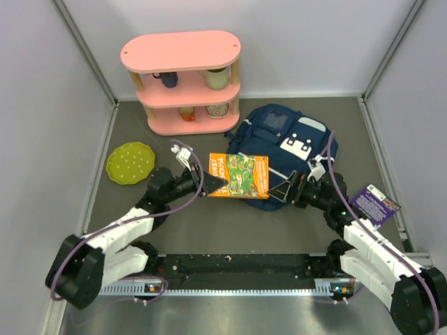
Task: Pack the student bag
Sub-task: Pick up the book from the center of the board.
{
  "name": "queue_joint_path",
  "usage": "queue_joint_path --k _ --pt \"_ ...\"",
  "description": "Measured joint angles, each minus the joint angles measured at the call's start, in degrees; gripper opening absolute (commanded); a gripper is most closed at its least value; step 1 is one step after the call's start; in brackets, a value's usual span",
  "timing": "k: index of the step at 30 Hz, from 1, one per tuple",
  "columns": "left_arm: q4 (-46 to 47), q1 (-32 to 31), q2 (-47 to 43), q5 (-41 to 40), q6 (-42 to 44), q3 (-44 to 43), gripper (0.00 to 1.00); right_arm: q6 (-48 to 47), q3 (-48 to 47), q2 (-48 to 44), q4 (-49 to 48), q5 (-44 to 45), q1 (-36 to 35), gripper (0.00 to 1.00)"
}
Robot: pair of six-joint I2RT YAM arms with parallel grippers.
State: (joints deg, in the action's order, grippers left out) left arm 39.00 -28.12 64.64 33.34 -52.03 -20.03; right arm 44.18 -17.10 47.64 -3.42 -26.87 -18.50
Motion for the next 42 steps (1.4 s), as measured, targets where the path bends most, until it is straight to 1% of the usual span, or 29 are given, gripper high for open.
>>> queue_joint_path --k 2,4,7,11,15,19,23,26,29,30,32,33,34,35,36,37,38,40,41,42 --pt "-6.3 0.0 -5.4 -1.7 3.2 -2.5 0.00 0.8 -0.2 -1.9 0.2 -0.7 0.0 0.97" --pt "-10.3 0.1 -7.8 -1.9 5.4 -5.0 0.00 2.1 -0.3 -3.1 -0.9 -1.7 0.0 0.98" --pt "-13.2 0.1 -8.1 -1.2 7.0 -7.6 0.00 4.3 -0.4 -4.2 -3.6 -4.4 0.0 0.98" --pt "-14.3 0.1 -7.0 0.9 8.0 -8.0 0.00 6.6 -1.7 -3.3 -7.8 -8.0 0.0 0.98" --pt "-12.7 0.1 -4.4 6.5 7.6 -8.0 0.00 7.6 -3.0 -0.1 -12.9 -9.8 0.0 0.99" --pt "-5.7 0.1 -2.4 12.3 4.6 -7.9 0.00 9.0 -3.8 6.2 -17.5 -11.6 0.0 0.99" --pt "-2.3 0.5 -2.2 14.1 3.1 -7.8 0.00 11.2 -3.9 9.3 -23.3 -14.2 0.0 0.97" --pt "0.7 0.6 -1.8 15.3 2.1 -7.8 0.00 13.0 -3.9 9.8 -27.9 -16.4 0.0 0.92" --pt "6.0 0.5 0.1 16.8 -0.1 -7.8 0.00 15.6 -3.9 10.4 -33.7 -18.8 0.0 0.80" --pt "7.5 0.5 0.7 17.3 -0.9 -7.8 0.00 16.3 -3.8 10.7 -35.3 -19.5 0.0 0.68" --pt "12.0 0.4 2.6 18.2 -3.1 -7.7 0.00 18.5 -3.4 11.1 -39.4 -20.6 0.0 0.54" --pt "13.9 0.3 3.8 18.5 -4.3 -7.7 0.00 19.6 -3.1 11.3 -41.2 -21.2 0.0 0.41" --pt "15.1 0.3 4.6 18.7 -5.1 -7.7 0.00 20.4 -3.1 11.3 -42.3 -21.7 0.0 0.36" --pt "16.2 0.3 5.5 18.8 -5.9 -7.7 0.00 21.0 -3.1 11.4 -43.2 -22.3 0.0 0.28" --pt "16.8 0.3 6.1 19.0 -6.6 -7.7 0.00 21.8 -3.2 11.4 -44.4 -23.1 0.0 0.05" --pt "17.3 0.3 6.5 19.1 -6.9 -7.7 0.00 22.2 -3.2 11.4 -45.2 -23.6 0.0 0.00" --pt "17.6 0.3 6.7 19.3 -7.3 -7.7 0.09 22.6 -3.2 11.4 -45.9 -24.0 0.1 0.00" --pt "17.9 0.3 6.7 19.2 -7.7 -7.7 0.47 23.0 -3.2 11.4 -46.1 -24.3 0.2 0.00" --pt "17.5 0.3 6.7 19.2 -7.5 -7.7 0.73 22.9 -3.2 11.0 -45.4 -24.2 0.2 0.00" --pt "16.4 0.3 6.5 18.8 -6.8 -7.8 0.81 22.6 -3.2 10.2 -44.1 -24.1 0.3 0.00"
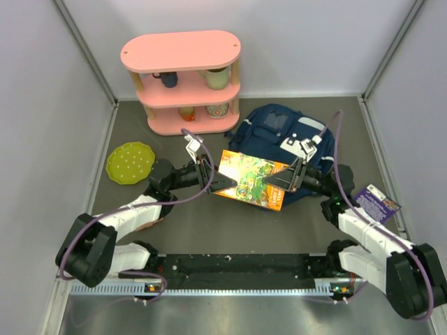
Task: Pack the student bag
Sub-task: Pick up the book from the center of the board, then place the book in the student bag.
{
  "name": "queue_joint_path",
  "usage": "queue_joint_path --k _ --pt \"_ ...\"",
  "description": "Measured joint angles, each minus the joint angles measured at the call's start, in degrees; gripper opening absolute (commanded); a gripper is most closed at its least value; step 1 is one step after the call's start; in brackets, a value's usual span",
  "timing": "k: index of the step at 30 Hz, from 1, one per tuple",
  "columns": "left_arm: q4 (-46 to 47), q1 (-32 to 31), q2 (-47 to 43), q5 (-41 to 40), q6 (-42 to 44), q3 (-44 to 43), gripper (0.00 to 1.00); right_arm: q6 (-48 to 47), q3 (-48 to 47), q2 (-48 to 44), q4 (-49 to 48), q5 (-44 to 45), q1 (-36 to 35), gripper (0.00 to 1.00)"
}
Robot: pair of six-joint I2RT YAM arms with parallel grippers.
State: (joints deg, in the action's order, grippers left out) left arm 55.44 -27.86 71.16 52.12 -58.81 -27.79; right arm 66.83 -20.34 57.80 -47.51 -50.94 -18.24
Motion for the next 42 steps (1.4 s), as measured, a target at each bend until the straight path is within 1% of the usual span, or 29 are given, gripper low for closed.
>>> queue_joint_path --k 1,2,3,4,6,7,8,11,13,15,16,18,21,22,24,29,35,38,39,42 --pt "-1.1 -0.1 -0.4 -0.6 1.6 -0.1 0.87 -0.9 0.0 -1.4 2.7 0.4 0.1 0.00" --pt "-4.4 -0.1 -1.4 -1.5 3.3 -0.7 0.96 -2.1 0.0 -3.0 5.9 1.3 0.1 0.00" --pt "-8.8 -0.1 -2.8 -2.8 5.3 -1.5 0.99 -4.0 0.0 -5.9 11.4 3.1 0.1 0.00" --pt "-13.5 -0.1 -4.2 -4.8 8.3 -2.6 0.99 -6.7 -0.4 -10.1 19.3 6.4 0.3 0.00" --pt "-23.7 -0.2 -7.0 -9.7 14.2 -5.7 0.99 -11.4 -2.2 -16.5 31.4 12.6 0.4 0.00" --pt "-27.0 -0.2 -7.9 -11.3 16.4 -6.8 0.99 -13.4 -3.4 -19.4 36.6 16.0 0.4 0.00" --pt "-32.0 -0.2 -9.0 -14.1 20.6 -8.6 0.99 -15.9 -5.5 -23.3 44.3 22.1 0.4 0.00" --pt "-38.7 -0.9 -9.0 -18.4 27.4 -11.6 0.99 -19.6 -9.5 -30.2 57.6 35.3 0.8 0.00" --pt "-44.4 -3.3 -6.8 -22.4 32.6 -15.0 0.99 -21.1 -11.8 -33.5 65.2 43.7 0.8 0.00" --pt "-49.4 -7.4 -2.8 -27.0 37.7 -19.4 0.99 -22.2 -13.6 -35.2 71.4 51.5 0.8 0.00" --pt "-52.8 -10.4 0.3 -29.6 41.4 -22.8 0.99 -22.7 -14.4 -35.7 74.4 55.4 0.8 0.00" --pt "-56.3 -14.3 4.9 -32.5 46.1 -27.1 0.99 -23.8 -15.8 -36.2 80.3 62.6 0.9 0.00" --pt "-59.7 -18.2 11.7 -34.1 53.0 -31.7 0.98 -25.2 -17.1 -37.1 85.8 69.6 0.9 0.00" --pt "-60.8 -18.8 13.6 -34.2 54.8 -32.7 0.96 -25.9 -17.7 -37.6 87.7 72.0 0.9 0.00" --pt "-63.4 -19.8 17.9 -35.1 58.7 -35.0 0.94 -26.4 -18.4 -38.1 89.2 74.0 0.9 0.00" --pt "-68.3 -22.0 26.4 -37.5 65.1 -39.8 0.90 -27.4 -20.2 -39.6 91.6 77.7 0.9 0.00" --pt "-69.7 -25.3 31.3 -41.2 69.5 -41.9 0.87 -27.5 -20.3 -39.9 92.4 78.9 0.9 0.00" --pt "-69.7 -26.4 32.8 -43.1 71.1 -42.4 0.78 -27.4 -20.3 -39.9 93.2 78.9 0.9 0.00" --pt "-69.7 -26.7 33.2 -43.8 71.5 -42.5 0.69 -27.4 -20.3 -39.9 93.3 78.9 0.9 0.00" --pt "-69.6 -26.9 34.2 -45.3 72.3 -43.0 0.54 -27.4 -20.3 -40.1 93.5 78.9 0.9 0.00"
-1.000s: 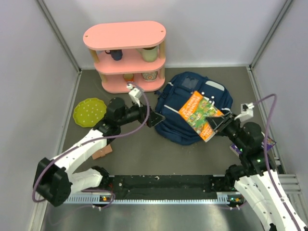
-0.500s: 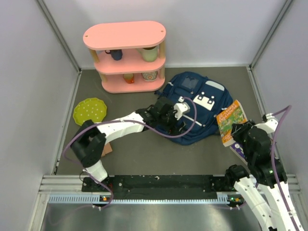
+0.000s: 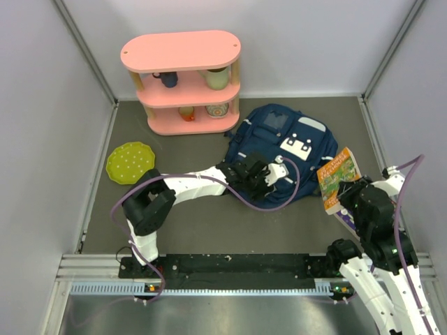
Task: Pack the student bag
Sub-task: Place the book in the student bag.
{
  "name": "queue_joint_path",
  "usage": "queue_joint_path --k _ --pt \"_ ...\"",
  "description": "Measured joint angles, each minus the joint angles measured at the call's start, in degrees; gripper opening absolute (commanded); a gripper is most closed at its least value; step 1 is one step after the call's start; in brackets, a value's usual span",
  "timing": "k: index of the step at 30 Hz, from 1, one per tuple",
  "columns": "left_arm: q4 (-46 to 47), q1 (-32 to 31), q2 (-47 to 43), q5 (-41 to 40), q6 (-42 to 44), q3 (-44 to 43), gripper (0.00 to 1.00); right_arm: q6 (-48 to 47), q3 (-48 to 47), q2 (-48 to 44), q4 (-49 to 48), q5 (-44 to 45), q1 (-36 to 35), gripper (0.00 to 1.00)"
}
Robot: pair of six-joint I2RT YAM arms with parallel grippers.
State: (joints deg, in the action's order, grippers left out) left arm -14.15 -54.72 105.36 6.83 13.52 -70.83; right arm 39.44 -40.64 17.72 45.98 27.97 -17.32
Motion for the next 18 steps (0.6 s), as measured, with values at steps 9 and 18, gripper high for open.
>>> queue_joint_path --k 9,18 --pt "1.0 0.0 0.8 -1.7 0.1 -1.7 0.00 0.0 0.0 -0.1 0.2 0.1 0.0 0.00" --pt "-1.1 0.0 0.5 -0.5 -4.6 -5.0 0.00 2.2 -0.9 -1.8 6.6 0.5 0.0 0.00"
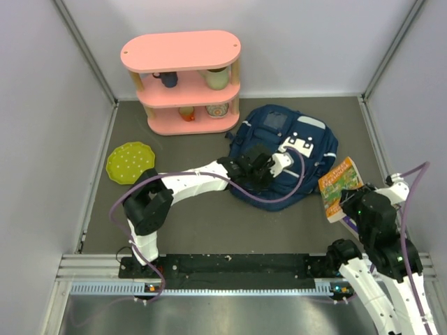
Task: Pack the student bag
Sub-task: Place the book in the student bag.
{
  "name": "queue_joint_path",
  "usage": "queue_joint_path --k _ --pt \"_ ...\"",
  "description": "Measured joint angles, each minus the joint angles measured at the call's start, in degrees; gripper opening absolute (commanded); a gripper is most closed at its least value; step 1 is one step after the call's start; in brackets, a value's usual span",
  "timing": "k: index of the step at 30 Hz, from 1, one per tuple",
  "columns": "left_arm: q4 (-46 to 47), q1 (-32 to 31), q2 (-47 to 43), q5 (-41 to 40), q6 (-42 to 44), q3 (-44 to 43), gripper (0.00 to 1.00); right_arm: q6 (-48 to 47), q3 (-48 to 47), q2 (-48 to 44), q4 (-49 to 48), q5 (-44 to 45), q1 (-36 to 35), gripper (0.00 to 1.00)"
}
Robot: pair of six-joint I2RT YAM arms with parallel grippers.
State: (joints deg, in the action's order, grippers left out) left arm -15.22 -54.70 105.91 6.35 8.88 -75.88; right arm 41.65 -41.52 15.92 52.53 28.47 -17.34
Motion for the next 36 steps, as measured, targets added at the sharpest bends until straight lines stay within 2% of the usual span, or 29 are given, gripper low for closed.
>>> queue_joint_path --k 11,14,20,30,36 --pt "-5.0 0.5 -1.8 1.5 -7.0 -16.0 0.00 12.0 -1.3 -10.6 12.0 -8.1 0.0 0.00" --pt "-7.3 1.0 -1.2 1.6 -9.0 -20.9 0.00 17.0 -0.1 -14.8 12.8 -12.2 0.0 0.00" --pt "-11.0 1.1 1.4 3.7 -13.0 -27.8 0.00 23.3 4.5 -15.6 11.2 -18.4 0.0 0.00" --pt "-13.5 -1.4 5.3 4.8 -18.9 -32.1 0.00 29.5 15.4 -15.2 -5.7 -24.2 0.0 0.00" --pt "-14.4 -2.4 5.3 4.7 -21.0 -33.7 0.00 32.0 23.0 -7.7 -22.1 -23.6 0.0 0.00"
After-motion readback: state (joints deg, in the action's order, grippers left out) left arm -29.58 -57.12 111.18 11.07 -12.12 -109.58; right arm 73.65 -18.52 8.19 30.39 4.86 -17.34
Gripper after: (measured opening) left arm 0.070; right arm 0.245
